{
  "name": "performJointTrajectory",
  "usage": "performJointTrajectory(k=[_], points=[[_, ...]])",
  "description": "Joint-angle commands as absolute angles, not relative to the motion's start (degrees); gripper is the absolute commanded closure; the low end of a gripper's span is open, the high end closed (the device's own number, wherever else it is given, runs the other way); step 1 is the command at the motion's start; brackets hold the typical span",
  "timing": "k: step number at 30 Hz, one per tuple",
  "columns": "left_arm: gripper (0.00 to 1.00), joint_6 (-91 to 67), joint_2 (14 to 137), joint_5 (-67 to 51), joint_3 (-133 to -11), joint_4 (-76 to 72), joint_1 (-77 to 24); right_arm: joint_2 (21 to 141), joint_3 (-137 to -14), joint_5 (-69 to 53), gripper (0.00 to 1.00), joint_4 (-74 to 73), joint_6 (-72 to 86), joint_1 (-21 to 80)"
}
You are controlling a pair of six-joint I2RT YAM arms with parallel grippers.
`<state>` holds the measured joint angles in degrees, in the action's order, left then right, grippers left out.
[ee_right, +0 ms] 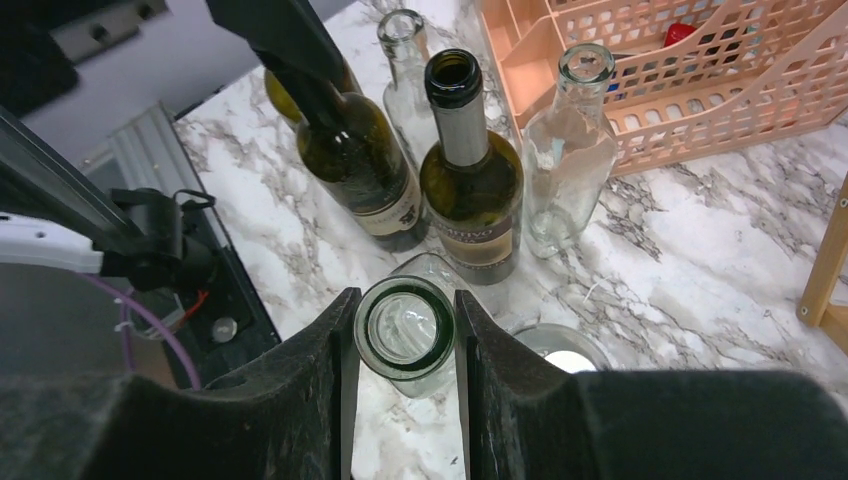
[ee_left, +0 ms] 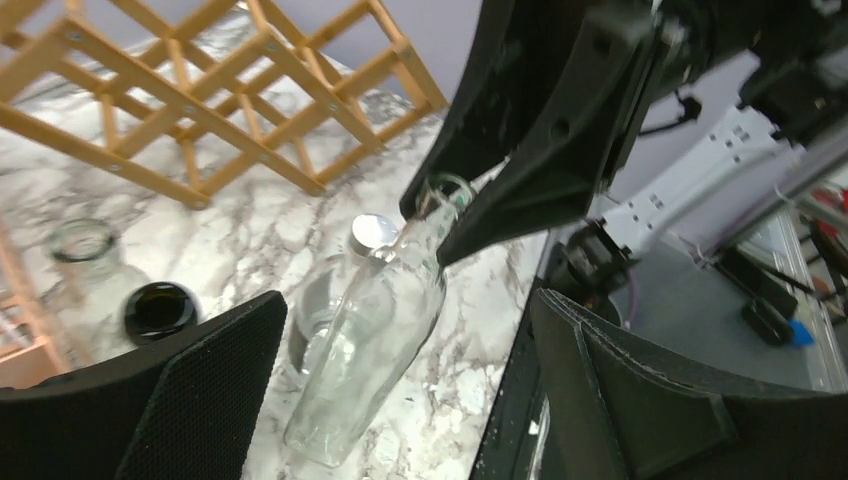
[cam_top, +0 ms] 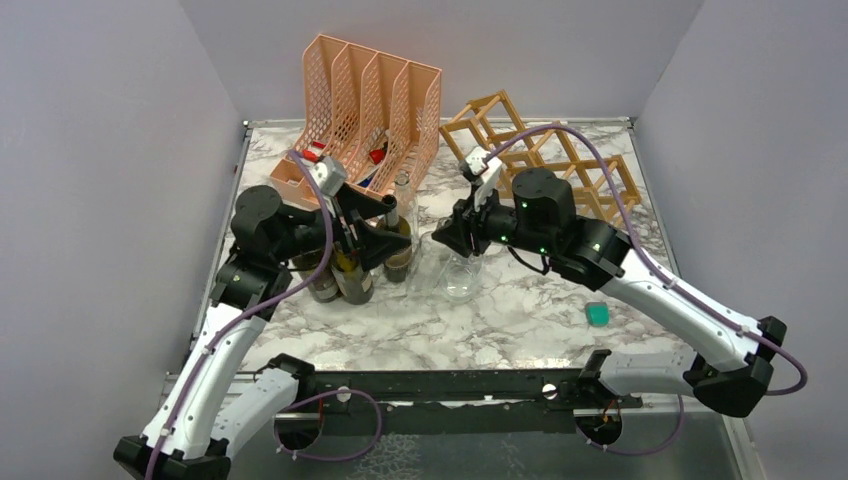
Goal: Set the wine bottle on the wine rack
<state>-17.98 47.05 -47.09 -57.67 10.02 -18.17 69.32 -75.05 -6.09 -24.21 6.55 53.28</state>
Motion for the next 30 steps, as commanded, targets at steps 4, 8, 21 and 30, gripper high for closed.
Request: performJointTrajectory(k=[4, 8, 21, 30], points=[[0.01, -10.9, 48.9, -45.8, -53.5, 4.9, -28.5, 63.9, -81.6, -9.4, 0.99, -28.3, 13.1, 53.7], [0.01, -7.6, 49.7, -44.7, -51.9, 2.8, -33.9, 63.1, -85.3, -11.4, 0.99, -32.2, 14.2, 53.7], [0.09, -1.9, 50.8, -39.4, -46.5, -4.3, -40.2, 61.7, -92.5, -14.4, 0.99, -37.1, 14.9, 53.7], [0.39, 2.8, 52.0, -42.9, -49.4, -5.3, -40.3, 60.1, -92.5, -17.1, 0.99, -36.2, 15.8, 53.7]])
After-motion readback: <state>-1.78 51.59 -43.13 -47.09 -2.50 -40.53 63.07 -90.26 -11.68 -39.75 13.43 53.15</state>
